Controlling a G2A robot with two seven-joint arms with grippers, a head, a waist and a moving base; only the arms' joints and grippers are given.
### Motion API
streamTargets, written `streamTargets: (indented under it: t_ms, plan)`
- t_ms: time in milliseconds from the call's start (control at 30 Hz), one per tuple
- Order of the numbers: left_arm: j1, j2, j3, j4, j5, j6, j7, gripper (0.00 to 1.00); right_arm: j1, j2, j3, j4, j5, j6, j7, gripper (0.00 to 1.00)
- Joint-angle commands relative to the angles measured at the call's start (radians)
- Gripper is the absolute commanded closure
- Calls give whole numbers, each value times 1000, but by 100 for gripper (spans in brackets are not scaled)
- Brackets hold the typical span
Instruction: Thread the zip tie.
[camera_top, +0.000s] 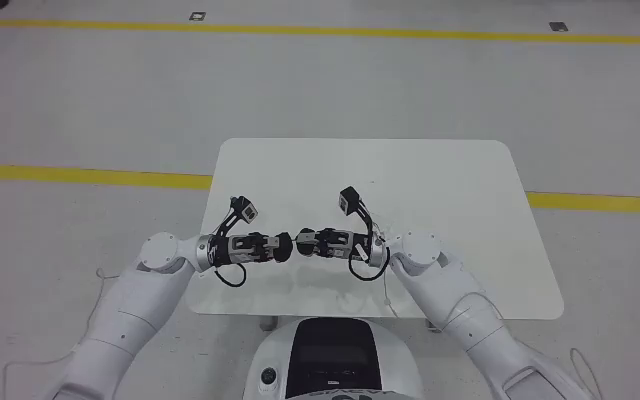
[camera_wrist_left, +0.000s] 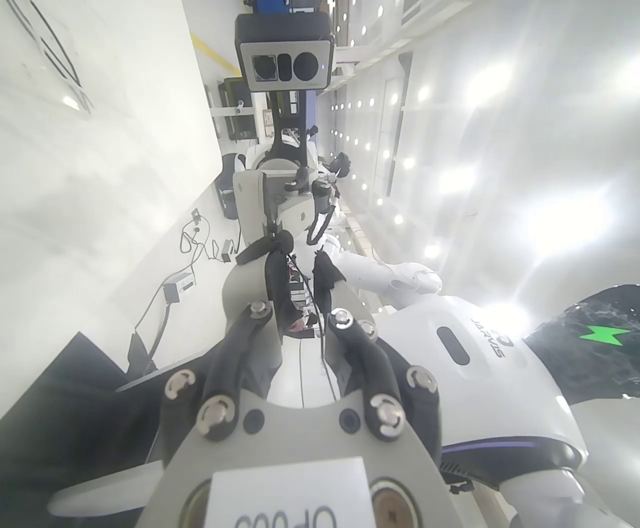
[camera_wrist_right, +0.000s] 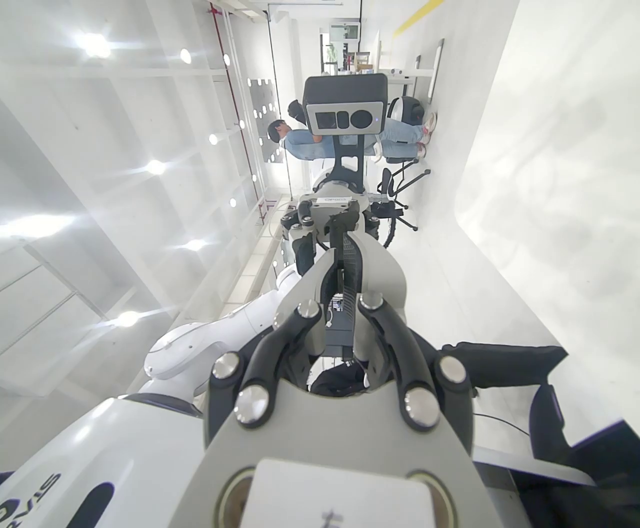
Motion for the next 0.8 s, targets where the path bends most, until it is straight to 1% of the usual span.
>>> streamTargets:
  t_ms: [0, 233, 400, 767]
  plan:
    - [1, 0, 0, -1, 4, 0, 4, 88, 0, 0, -1, 0, 2, -2, 1, 100]
    - [1, -1, 3, 1, 11, 0, 10, 87, 0, 2, -1, -2, 11, -12, 12, 100]
    - [-1, -1, 3, 3, 11, 0, 12, 90, 1, 3, -6, -3, 10, -10, 16, 100]
    - [-2, -1, 6, 7, 11, 0, 13, 91, 2, 6, -14, -9, 7, -11, 21, 100]
